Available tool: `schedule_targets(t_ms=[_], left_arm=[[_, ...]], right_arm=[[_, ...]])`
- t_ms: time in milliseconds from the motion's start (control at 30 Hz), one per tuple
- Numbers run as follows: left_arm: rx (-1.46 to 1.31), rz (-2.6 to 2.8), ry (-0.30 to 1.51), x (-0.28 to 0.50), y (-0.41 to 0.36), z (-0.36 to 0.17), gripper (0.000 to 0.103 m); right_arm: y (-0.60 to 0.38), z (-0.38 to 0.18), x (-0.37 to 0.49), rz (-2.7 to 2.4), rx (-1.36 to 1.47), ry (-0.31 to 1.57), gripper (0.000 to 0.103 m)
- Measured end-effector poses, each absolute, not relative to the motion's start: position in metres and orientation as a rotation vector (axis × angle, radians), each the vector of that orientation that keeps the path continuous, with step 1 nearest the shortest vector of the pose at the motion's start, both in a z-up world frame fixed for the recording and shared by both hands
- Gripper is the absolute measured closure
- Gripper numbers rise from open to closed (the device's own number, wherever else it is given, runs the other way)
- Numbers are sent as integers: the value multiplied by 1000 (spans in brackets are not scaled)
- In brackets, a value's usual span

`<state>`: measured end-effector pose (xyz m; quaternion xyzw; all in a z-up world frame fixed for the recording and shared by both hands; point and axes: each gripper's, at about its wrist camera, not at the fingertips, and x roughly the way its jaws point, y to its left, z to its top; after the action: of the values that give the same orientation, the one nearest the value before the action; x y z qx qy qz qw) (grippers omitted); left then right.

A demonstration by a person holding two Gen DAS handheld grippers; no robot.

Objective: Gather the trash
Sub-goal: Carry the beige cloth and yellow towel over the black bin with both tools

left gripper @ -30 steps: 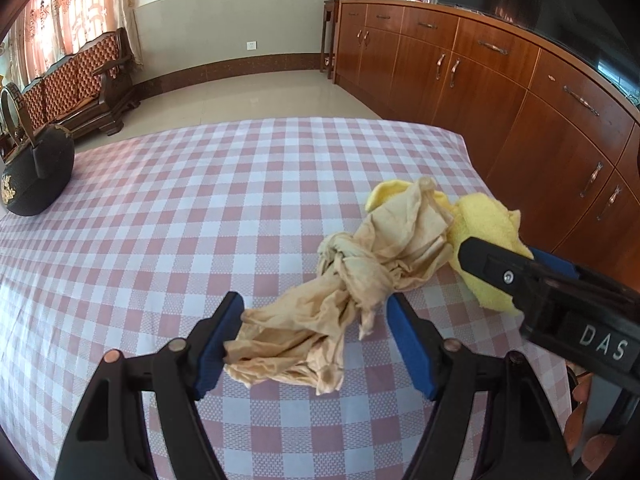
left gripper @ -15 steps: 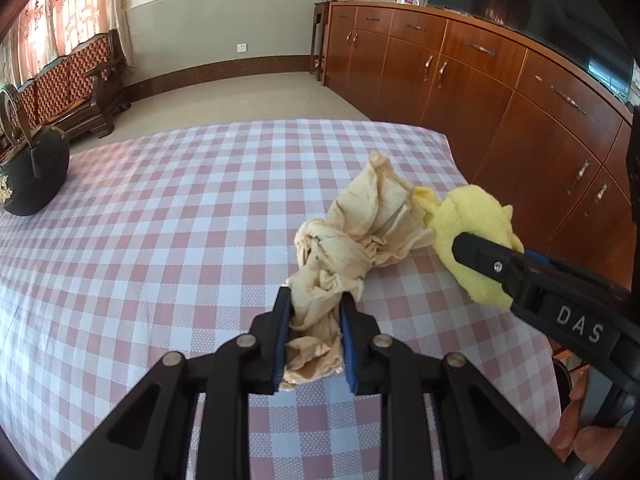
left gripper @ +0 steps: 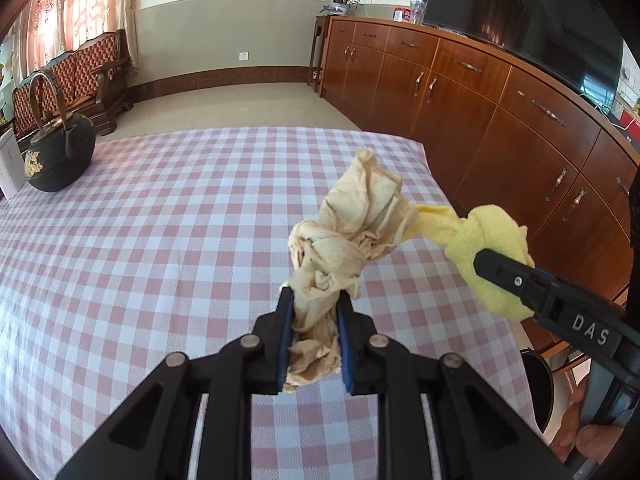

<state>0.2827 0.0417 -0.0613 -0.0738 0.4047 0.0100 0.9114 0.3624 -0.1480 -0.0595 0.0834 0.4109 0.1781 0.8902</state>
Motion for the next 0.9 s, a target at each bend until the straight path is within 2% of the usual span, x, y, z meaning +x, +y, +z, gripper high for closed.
schedule_targets(t_ms=[900], left_arm=[[-177,-57,780,165,5,-34,82]], right_arm=[[-212,-26,192,358,195,799,62]])
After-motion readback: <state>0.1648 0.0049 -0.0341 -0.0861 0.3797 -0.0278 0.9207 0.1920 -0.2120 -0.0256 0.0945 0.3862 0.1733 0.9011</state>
